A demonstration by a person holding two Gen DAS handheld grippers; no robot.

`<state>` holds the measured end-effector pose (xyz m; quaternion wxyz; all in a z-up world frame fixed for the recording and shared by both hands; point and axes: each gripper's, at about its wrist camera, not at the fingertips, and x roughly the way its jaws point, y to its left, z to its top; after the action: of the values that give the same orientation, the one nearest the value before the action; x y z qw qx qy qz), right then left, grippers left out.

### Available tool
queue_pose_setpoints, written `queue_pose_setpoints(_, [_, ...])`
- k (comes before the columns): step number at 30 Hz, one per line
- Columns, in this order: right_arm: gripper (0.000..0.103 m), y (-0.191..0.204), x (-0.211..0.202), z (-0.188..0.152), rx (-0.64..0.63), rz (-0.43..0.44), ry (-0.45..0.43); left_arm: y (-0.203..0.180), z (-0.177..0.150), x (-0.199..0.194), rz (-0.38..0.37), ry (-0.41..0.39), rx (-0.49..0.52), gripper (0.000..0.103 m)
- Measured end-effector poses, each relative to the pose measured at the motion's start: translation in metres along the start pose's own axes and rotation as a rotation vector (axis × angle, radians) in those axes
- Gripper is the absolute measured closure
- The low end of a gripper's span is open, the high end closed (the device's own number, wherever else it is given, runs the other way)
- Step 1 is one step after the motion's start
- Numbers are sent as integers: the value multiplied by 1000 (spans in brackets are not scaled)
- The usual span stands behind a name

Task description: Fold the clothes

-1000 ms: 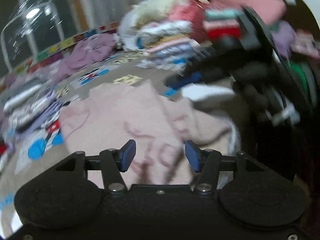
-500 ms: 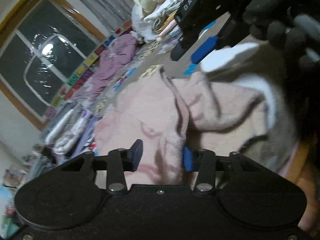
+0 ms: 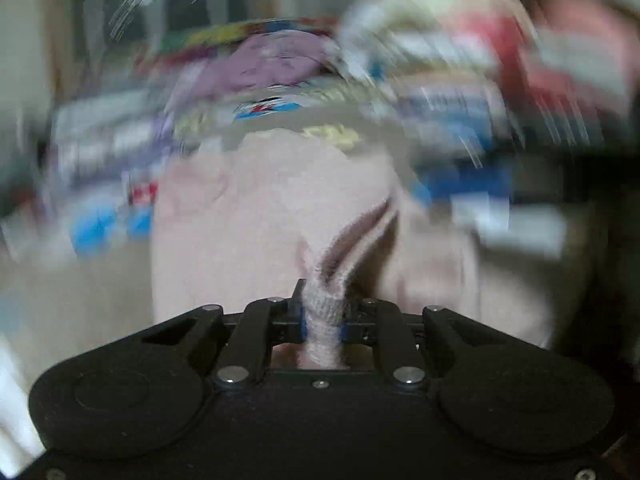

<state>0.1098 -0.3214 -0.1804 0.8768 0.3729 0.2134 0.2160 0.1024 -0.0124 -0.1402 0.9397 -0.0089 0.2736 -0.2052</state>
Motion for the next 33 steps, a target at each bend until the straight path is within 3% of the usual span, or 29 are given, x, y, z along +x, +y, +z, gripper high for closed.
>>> queue_pose_setpoints(3, [67, 7, 5, -1, -16, 22, 15, 59, -2, -5, -97, -12, -381, 91])
queue_pose_setpoints(7, [66, 21, 18, 0, -54, 39, 52, 98, -22, -6, -189, -15, -714, 92])
queue_pose_setpoints(13, [65, 50, 51, 12, -172, -62, 143, 103, -32, -12, -252, -15, -889, 92])
queue_pose_setpoints(18, [65, 73, 94, 31, -317, -97, 192, 100, -25, -13, -242, 6, -850, 92])
queue_pose_setpoints(27, [65, 104, 166, 62, -559, -144, 295, 73, -10, -30, -170, -28, -564, 92])
queue_pose_setpoints(29, [65, 99, 174, 67, -563, -116, 337, 73, -10, -34, -172, -33, -544, 87])
queue_pose_setpoints(31, [61, 90, 178, 73, -542, -72, 384, 77, -10, -36, -180, -40, -550, 73])
queue_pose_setpoints(33, [53, 81, 177, 74, -517, -36, 425, 81, -7, -36, -184, -39, -546, 73])
